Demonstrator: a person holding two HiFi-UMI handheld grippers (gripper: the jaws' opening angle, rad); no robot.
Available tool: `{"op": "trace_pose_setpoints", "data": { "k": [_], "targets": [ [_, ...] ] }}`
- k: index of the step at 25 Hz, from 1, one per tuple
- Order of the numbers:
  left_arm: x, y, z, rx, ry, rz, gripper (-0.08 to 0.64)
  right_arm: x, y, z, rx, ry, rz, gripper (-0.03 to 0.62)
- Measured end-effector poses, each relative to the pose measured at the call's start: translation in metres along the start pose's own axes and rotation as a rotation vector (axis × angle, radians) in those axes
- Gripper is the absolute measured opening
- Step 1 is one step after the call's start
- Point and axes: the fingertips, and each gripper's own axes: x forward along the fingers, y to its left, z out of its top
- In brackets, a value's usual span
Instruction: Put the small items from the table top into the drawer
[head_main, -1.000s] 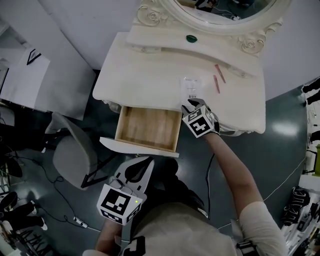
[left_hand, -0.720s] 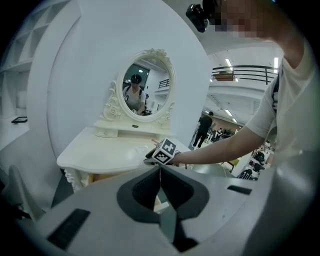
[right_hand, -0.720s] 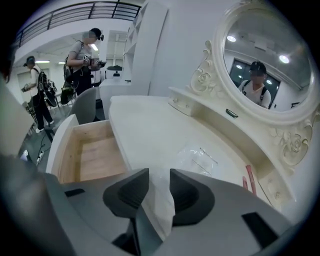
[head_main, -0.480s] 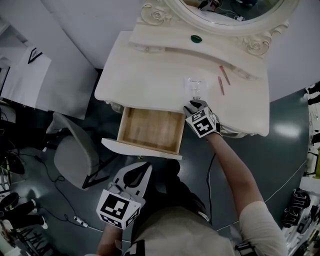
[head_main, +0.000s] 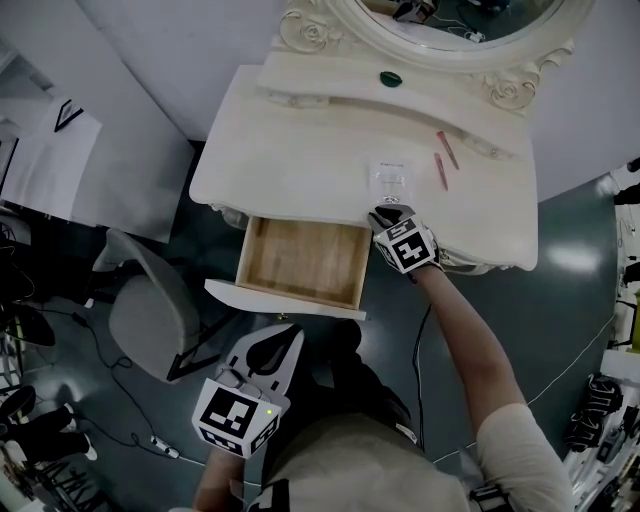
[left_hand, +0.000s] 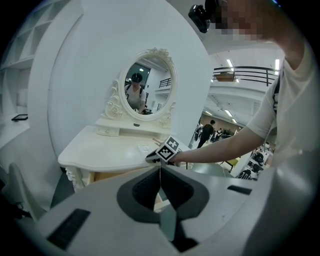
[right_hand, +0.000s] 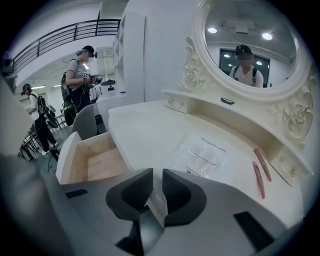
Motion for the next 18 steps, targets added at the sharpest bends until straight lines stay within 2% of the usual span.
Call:
{"op": "trace_pose_setpoints", "data": {
  "k": [5,13,18],
  "targets": [
    [-0.006,0.002,0.0,0.004,-0.005,0.002,0.057,0.0,0.004,0.0,-0.009,0.013,-0.005,0.028],
    [-0.016,0.008,-0.002,0.0,-0.011,0.008,0.057,-0.003,0.004,-0.002,0.012,0.017,-0.007,0.026],
    [-0.017,0.007,0.002,0.01,-0.017,-0.002,0.057,-0.014,0.004,0.005,0.027,-0.015,-0.012,0.026]
  ]
}}
